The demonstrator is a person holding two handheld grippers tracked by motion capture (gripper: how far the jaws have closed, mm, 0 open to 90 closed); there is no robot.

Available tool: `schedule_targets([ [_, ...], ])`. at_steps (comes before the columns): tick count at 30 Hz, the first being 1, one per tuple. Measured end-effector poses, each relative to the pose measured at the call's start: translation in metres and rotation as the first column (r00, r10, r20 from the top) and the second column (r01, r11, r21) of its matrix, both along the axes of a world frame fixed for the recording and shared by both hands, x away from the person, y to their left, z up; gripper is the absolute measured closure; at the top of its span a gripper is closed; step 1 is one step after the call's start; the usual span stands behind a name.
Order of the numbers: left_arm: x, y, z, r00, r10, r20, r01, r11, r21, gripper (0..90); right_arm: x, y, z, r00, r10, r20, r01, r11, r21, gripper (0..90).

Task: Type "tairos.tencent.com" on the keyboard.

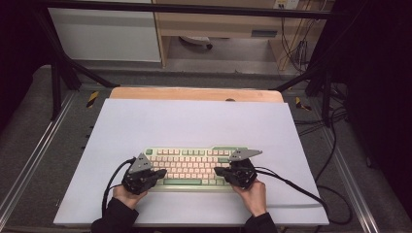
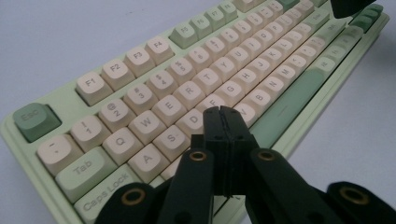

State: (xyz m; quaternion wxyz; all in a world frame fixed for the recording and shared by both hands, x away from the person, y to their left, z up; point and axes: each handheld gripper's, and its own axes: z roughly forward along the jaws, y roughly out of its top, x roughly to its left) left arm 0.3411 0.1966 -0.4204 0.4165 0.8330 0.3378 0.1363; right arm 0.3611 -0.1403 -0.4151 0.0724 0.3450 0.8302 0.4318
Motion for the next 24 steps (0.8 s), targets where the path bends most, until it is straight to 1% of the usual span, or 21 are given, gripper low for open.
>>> schedule_targets([
  [8,0.000,0.016,0.001,0.9997,0.024,-0.007,-0.024,0.9994,-0.023,89.9,0.002,0.002,0.001,1.0000,-0.002,0.000,0.002,1.000,0.012,90.0],
  [14,0.000,0.020,0.002,0.9994,0.033,-0.005,-0.033,0.9991,-0.024,89.9,0.003,0.009,0.003,1.0000,0.007,-0.003,-0.007,1.000,0.010,90.0],
  [18,-0.001,0.023,0.000,0.9994,0.032,-0.007,-0.033,0.9993,-0.017,89.9,0.005,0.015,0.005,1.0000,0.009,0.002,-0.009,1.000,0.013,90.0],
  [21,-0.001,0.029,-0.002,0.9989,0.044,-0.014,-0.045,0.9989,-0.018,89.9,0.008,0.020,0.006,0.9999,0.012,0.000,-0.012,1.000,0.016,90.0],
  [24,-0.002,0.034,-0.003,0.9984,0.056,-0.012,-0.056,0.9982,-0.021,89.9,0.010,0.025,0.005,0.9999,0.016,-0.006,-0.016,1.000,0.010,90.0],
])
